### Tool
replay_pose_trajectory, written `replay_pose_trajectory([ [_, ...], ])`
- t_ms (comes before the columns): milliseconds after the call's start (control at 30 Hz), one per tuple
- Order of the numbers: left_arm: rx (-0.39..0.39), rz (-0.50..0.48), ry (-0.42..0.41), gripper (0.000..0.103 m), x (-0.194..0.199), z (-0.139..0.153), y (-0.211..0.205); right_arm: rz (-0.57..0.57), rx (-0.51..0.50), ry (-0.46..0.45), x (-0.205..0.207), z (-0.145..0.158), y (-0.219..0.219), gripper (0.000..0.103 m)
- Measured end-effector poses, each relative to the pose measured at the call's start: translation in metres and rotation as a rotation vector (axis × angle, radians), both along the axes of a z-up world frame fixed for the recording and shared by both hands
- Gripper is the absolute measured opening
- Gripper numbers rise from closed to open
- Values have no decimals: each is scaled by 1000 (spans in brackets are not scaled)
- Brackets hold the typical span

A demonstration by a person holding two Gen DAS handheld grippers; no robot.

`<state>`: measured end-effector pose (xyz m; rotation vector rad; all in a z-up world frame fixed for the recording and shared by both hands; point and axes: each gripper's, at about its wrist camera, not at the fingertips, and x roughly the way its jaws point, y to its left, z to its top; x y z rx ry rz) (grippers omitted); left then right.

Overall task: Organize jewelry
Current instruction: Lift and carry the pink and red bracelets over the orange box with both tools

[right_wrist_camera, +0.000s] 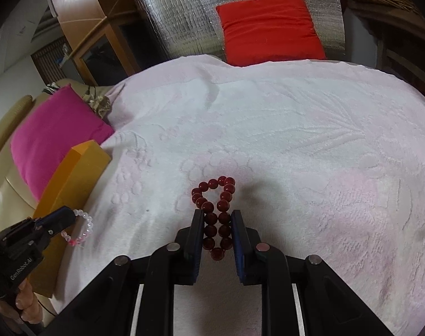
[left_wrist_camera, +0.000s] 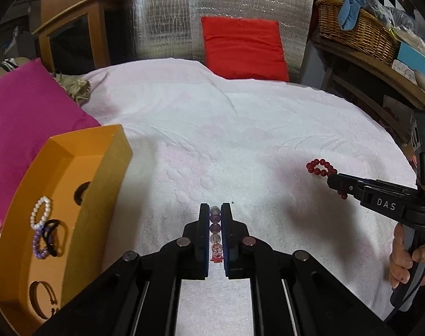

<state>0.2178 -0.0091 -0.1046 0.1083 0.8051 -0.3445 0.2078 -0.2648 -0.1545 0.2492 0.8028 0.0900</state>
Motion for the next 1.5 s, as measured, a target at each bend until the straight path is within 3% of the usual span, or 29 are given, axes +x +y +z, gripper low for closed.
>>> replay_pose_trajectory([
  [300, -5, 39, -33, 8, -9, 11, 22, 54, 25, -55, -4, 11, 30, 21],
  [867, -118, 157, -105, 8, -30, 45, 110, 173, -12, -91, -16, 30, 131, 21],
  [1167, -162, 273, -133, 8, -34, 55, 164, 256, -52, -116, -23, 53, 192, 21],
  [1500, -164, 411, -95, 8, -23, 43, 228, 333, -25, -94, -14, 54, 257, 21],
])
